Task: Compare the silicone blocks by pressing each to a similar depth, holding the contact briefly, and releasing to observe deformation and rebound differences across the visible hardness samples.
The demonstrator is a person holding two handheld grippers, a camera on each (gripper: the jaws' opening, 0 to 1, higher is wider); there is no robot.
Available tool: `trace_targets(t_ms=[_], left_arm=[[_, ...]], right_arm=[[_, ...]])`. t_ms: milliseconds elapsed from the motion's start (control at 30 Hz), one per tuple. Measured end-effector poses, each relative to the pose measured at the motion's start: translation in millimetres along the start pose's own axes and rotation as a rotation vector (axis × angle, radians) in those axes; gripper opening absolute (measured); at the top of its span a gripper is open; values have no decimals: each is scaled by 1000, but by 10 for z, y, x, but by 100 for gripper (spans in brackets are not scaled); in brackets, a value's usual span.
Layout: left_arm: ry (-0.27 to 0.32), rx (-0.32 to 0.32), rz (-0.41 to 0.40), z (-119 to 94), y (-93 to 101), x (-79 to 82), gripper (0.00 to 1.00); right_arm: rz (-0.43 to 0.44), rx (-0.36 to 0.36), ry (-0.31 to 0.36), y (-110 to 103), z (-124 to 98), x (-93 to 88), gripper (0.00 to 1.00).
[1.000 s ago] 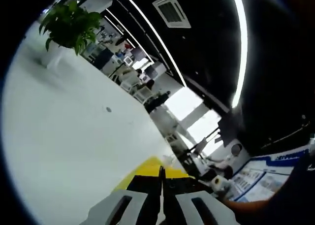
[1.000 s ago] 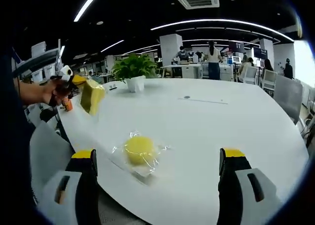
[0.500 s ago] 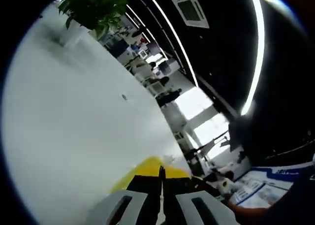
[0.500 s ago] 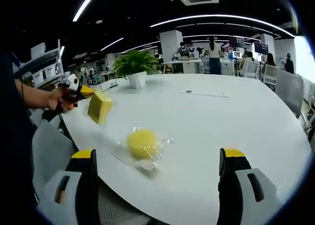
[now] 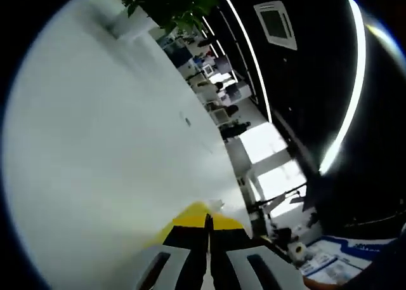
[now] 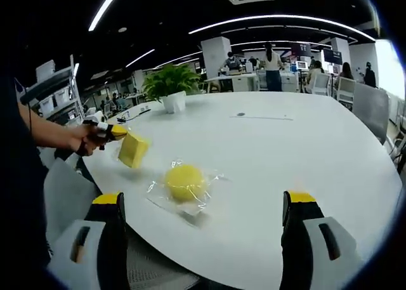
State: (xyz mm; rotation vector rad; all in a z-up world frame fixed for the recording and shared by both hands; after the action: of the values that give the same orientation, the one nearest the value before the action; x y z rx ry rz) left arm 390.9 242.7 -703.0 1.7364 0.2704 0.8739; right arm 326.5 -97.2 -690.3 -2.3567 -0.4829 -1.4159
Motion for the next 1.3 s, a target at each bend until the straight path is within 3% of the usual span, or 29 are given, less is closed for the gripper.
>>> trace_targets(t_ms=[100,167,233,300,500,600,833,1033,1100,1300], left_arm=[[-2,44,29,-19,-131,9,0],[-6,32,45,-7,-145,18,0],[-57,83,114,-7,-261,8,0],[-95,88,134,21,-283,-14,0],[-157,119,270,49,-352,-14,0],[-204,177,354,31,-484,-20,0],[-370,204,585,76,-536,-133,0],[-413,240,683,60,-633,-114,0],[-457,265,764,39,-696,-122,0],[-469,269,753,52,-728,-125,0]], right_arm=[[-4,5,-6,1,9,-4,96],[1,1,-11,15,8,-8,96],[0,-3,-7,33,6,-10,96],[3,-6,-7,46,4,-7,96],[15,-22,-3,115,-4,4,96],[24,-23,-7,120,-11,-9,96],[5,-11,-29,82,-5,-54,96],[6,-13,-33,88,18,-40,96],[9,-12,-30,76,16,-23,96],[26,-9,-26,66,18,-25,96]])
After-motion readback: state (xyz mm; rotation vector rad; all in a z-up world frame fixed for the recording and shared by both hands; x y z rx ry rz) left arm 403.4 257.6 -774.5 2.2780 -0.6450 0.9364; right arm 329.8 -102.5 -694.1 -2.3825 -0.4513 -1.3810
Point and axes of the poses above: the point that each gripper's makers call its tool centre point, and the gripper's own axes: z roughly forward along the fingers, y roughly to its right, x roughly out of its top, the point moved 1 cm from there along -z, roughly backward along the fingers, and after that the axes turned 9 degrees about -x, right-handed, at the moved point
